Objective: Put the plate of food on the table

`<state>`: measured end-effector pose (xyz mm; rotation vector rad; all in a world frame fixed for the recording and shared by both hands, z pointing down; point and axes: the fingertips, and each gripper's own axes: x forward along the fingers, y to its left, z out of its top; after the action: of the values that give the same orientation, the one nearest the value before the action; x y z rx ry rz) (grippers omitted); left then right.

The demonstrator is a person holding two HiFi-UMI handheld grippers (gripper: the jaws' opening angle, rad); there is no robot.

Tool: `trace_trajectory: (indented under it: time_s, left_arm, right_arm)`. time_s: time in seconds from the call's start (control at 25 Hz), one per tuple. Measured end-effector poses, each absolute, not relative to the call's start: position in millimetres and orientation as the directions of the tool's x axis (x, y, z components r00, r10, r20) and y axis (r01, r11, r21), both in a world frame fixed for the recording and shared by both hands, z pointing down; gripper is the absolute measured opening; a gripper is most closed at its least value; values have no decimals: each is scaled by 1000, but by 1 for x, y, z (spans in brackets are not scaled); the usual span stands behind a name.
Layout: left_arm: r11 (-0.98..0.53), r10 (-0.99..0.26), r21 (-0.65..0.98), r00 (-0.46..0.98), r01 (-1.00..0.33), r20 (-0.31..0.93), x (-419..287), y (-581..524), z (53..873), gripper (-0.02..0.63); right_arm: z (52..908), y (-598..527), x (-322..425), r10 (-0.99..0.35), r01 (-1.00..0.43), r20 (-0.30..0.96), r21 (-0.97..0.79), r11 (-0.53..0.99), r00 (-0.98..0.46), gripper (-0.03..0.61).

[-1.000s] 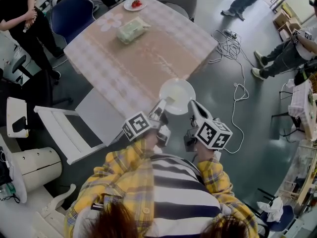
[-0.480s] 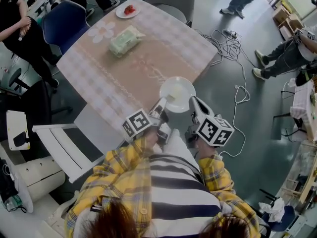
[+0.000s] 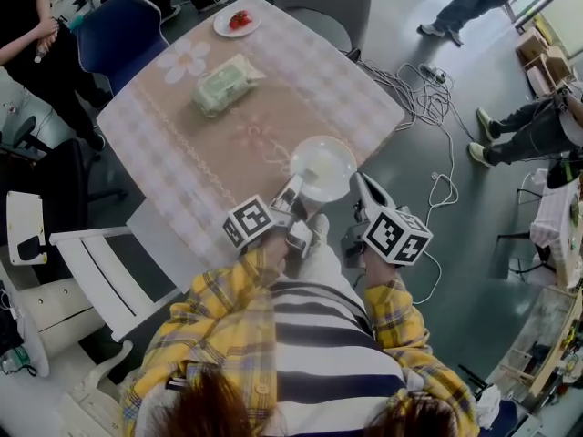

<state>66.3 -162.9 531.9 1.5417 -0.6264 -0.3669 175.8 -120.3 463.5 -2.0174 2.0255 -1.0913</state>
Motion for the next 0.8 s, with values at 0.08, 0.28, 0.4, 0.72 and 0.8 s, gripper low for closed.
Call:
trace_trajectory:
  time_s: [0.08, 0.28, 0.4, 0.72, 0.8]
  left_arm:
    - [21, -599, 987, 788, -161, 141, 79, -174, 533, 2]
    - [21, -626, 981, 763, -192, 163, 111, -203, 537, 2]
    - [24, -641, 979, 748, -203, 171, 130, -217, 538, 2]
    - [53, -694, 976, 696, -209, 187, 165, -252, 546, 3]
    - [73, -710, 974, 675, -215, 202, 167, -260, 550, 3]
  right_arm:
    - [464, -134, 187, -896, -845, 420, -523, -110, -143, -5]
    - [465, -163, 219, -882, -849, 435, -522, -82, -183, -5]
    - [466, -177, 238, -873, -851, 444, -521, -66, -204, -5]
    - [472, -218, 274, -847, -851, 457, -526, -10, -273, -5]
    - [475, -226, 280, -838, -850, 463, -527, 1, -288, -5]
